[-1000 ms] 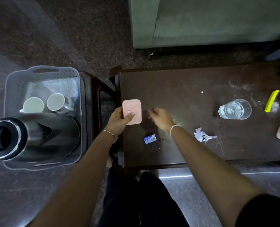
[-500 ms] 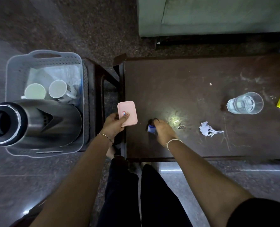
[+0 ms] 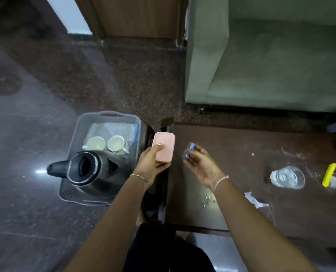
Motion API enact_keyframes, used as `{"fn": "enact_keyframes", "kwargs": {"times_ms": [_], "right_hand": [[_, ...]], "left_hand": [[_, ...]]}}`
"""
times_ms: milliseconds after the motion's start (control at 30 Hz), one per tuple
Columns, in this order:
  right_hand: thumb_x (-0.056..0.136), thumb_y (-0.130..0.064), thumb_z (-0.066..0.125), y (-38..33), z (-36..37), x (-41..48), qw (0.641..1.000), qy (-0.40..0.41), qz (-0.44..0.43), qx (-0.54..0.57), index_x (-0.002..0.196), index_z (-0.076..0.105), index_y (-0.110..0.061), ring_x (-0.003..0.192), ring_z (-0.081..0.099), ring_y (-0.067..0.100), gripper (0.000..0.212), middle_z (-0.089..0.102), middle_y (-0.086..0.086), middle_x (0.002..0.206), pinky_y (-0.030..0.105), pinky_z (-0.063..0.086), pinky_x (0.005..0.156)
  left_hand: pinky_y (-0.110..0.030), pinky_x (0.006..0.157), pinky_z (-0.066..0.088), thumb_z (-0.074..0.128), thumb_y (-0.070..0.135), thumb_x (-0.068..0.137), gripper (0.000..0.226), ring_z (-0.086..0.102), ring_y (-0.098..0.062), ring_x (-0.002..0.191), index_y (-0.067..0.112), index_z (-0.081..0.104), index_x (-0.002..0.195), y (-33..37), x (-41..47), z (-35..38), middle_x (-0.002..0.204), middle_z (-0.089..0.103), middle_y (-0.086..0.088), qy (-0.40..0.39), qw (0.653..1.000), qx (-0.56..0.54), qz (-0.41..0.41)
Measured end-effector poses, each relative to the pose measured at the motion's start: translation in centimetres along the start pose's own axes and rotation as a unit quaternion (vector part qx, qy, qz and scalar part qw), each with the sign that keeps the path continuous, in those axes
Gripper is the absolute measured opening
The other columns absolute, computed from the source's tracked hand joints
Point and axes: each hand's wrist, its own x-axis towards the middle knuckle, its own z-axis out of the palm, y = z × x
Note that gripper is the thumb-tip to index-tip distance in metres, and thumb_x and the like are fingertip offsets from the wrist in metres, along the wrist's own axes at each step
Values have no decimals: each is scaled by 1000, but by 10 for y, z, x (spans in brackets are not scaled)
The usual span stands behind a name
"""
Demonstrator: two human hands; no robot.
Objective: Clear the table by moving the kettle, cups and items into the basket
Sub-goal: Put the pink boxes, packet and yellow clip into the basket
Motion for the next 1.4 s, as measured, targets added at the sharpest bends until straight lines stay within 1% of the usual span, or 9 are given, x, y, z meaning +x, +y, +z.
{"fn": "enact_keyframes", "kwargs": {"times_ms": [200,333,567,667,800,933,1100,1233,1400], "right_hand": [[89,5,58,-15,83,-11,998,-27,-22,-52,107,57,-17,68,71,16,29,69,10,92,25,58,58],[91,7,53,-8,142,-3,992,-44,-26,-119,109,55,-17,80,69,22,30,70,8,95,27,57,59],[94,-1,55,32,227,36,983,8,-47,-177,118,52,-5,94,69,23,24,68,11,111,28,57,68],[93,0,56,53,247,55,974,59,-57,-211,118,49,-5,103,67,32,26,60,15,117,28,55,68],[93,-1,58,70,265,74,962,95,-58,-248,119,50,-4,109,62,34,28,56,16,118,33,56,79],[91,-3,61,82,271,83,955,110,-61,-267,102,57,-10,87,62,16,14,60,7,100,24,56,71],[89,2,63,88,271,93,949,148,-65,-270,107,55,-3,89,57,22,20,59,5,87,44,52,89],[88,3,63,90,271,98,947,161,-63,-269,114,54,3,88,57,24,27,59,14,96,33,52,73],[87,1,65,91,266,107,947,168,-63,-266,116,56,1,81,60,17,30,61,7,90,28,53,71]], "left_hand": [[-27,58,54,60,20,88,24,62,-20,81,12,57,110,77,-23,-29,99,63,-11,21,994,-52,92],[-21,57,53,61,15,89,4,61,-12,76,15,59,93,129,-16,-70,86,65,-3,55,989,-27,135],[-41,83,55,63,12,91,34,63,-33,101,-9,59,117,171,51,-187,115,65,-26,155,968,147,130],[-48,92,51,66,19,88,39,63,-40,105,-11,62,114,175,81,-225,114,66,-29,201,940,263,86],[-39,85,49,68,28,85,38,64,-37,100,-4,66,106,178,104,-245,109,68,-24,200,901,378,72],[-38,85,48,67,32,85,38,62,-37,104,-1,64,105,180,121,-247,110,68,-21,189,864,459,88],[-41,86,51,68,33,81,40,64,-38,101,6,67,111,186,133,-237,110,67,-20,185,799,556,132],[-43,86,52,64,29,86,36,65,-38,100,11,65,117,183,139,-236,113,64,-18,171,756,614,145],[-45,85,53,58,16,89,30,64,-40,102,12,58,119,180,144,-240,114,63,-17,157,723,653,158]]}}
